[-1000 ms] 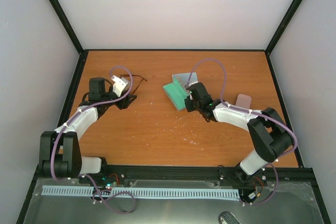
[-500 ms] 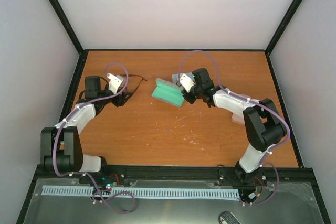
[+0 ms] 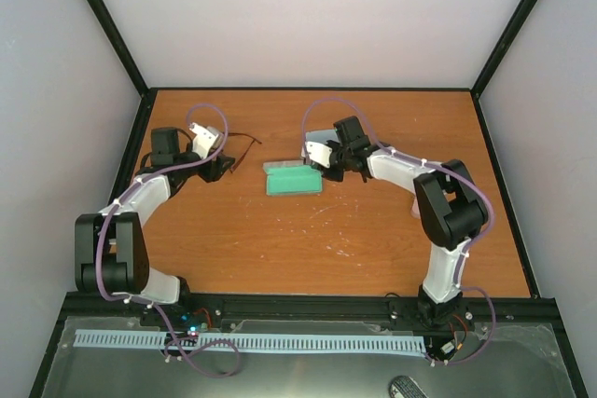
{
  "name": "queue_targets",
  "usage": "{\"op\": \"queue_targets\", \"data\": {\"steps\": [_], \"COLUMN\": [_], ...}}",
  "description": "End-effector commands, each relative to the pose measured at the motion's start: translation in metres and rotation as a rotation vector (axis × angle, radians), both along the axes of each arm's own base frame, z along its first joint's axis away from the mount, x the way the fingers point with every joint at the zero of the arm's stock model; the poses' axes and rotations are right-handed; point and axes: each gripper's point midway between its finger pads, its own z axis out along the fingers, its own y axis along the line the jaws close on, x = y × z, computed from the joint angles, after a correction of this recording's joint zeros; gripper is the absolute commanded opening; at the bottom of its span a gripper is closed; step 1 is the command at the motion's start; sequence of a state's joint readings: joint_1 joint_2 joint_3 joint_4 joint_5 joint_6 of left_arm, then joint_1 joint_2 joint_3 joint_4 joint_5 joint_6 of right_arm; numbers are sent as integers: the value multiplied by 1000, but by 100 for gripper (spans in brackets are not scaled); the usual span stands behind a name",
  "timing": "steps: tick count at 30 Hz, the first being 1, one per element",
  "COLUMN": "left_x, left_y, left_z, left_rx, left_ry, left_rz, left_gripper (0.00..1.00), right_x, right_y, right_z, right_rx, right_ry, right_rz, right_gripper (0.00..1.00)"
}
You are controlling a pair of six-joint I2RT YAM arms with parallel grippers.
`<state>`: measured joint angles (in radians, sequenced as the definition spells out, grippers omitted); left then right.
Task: Organize the sunglasses
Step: Place the sunglasses case at the center of the board.
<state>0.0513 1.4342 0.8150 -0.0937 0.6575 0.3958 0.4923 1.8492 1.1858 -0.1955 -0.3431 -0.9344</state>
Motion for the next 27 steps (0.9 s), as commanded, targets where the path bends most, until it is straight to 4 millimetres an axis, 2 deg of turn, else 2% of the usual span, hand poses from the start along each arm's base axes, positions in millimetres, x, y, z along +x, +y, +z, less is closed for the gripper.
{"op": "queue_targets", "data": {"steps": [1,8,11,13,18,23,27], "left_x": [11,12,13,13,14,13,10], "left_y": [2,5,6,6,5,5,6], "left_z": [13,13,11,11,11,11,11], "left_rx": [-2,-1,-2,-3,-6,-7,-3], "left_ry": [-32,-32,-29,-26,-28,-31,-32], "left_rz": [-7,3,4,5,1,0,4], "left_gripper": [59,59,60,59,59,59,59], "right_x": [14,33,34,35,28,28,41], "right_y": [21,34,35,33,30,28,25], "right_z": [8,-5,-12,-14,-18,-21,-9], "right_rx": [72,97,91,88,75,72,118], "right_ry": [-12,48,72,85,110,120,85], "right_rz": [73,38,29,19,17,0,-68], "right_gripper": [3,4,10,19,34,41,44]}}
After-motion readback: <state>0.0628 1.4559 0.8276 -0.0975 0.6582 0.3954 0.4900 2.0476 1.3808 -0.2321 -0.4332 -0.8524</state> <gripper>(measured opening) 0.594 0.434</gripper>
